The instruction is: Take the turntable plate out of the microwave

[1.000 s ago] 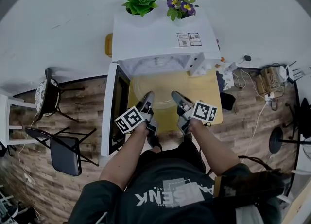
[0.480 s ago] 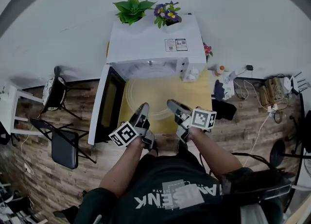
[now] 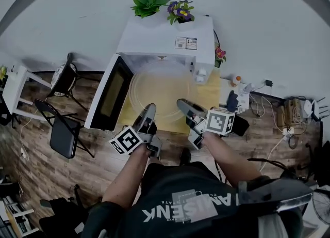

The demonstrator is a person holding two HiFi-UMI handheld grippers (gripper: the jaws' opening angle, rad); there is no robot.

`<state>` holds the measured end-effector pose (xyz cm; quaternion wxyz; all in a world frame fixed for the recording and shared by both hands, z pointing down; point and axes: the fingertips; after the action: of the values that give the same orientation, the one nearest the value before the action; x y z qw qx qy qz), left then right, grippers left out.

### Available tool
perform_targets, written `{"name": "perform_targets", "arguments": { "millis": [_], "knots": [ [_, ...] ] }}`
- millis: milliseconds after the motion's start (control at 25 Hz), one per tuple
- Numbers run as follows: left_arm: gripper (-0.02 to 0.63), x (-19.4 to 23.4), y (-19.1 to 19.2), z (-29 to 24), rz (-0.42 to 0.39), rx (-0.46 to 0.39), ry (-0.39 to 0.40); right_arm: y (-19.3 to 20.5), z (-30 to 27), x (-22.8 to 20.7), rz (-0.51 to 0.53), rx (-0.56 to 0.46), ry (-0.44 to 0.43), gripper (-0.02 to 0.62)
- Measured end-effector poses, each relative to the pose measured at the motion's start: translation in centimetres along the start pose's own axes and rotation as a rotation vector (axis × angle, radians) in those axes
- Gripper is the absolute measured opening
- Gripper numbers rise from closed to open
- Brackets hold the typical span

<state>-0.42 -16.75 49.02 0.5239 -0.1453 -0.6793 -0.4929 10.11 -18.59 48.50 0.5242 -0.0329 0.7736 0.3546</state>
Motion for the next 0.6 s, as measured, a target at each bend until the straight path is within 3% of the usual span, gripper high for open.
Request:
{"name": "perform_targets", "arguments": {
  "millis": [160,320,400,480,560,600],
  "knots": [
    [0.086,-1.3,-0.7,1.9,-0.084,0.019,-0.110,-0.5,1.1,1.9,0.011,0.020,-0.045,0.106],
    [0.086,-3.6,-1.9,2.7,-0.102,0.021,-0.094,-1.3,1.7,4.4,0.025,0.011,-0.066,0.106],
    [0.086,-4.3,-2.5,3.5,-0.109,0.029,-0.089,-1.4,2.0,4.8,0.004,0.008,-0.023,0.106],
    [0.083,-4.9,-3.4,4.3,-0.116,0.040,-0.079,-1.2,2.0,6.5,-0.033,-0.009,-0.053,0.106],
    [0.075,-6.1,-4.4,4.7,-0.071,0.030,-0.036,-1.3,1.8,8.1,-0.033,-0.029,-0.072,0.106],
    [0.075,-7.1,-4.7,4.5,-0.011,0.015,0.012,-1.5,1.7,9.1,-0.016,-0.041,-0.086,0.106]
  ]
}}
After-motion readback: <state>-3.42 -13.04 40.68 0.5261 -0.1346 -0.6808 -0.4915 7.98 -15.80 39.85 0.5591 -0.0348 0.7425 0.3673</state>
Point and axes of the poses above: the fingertips, and each gripper's own axes: z backward along the fingers, x to its left, y out of its underside, and after that the axes turned 9 degrees about y, right-handed
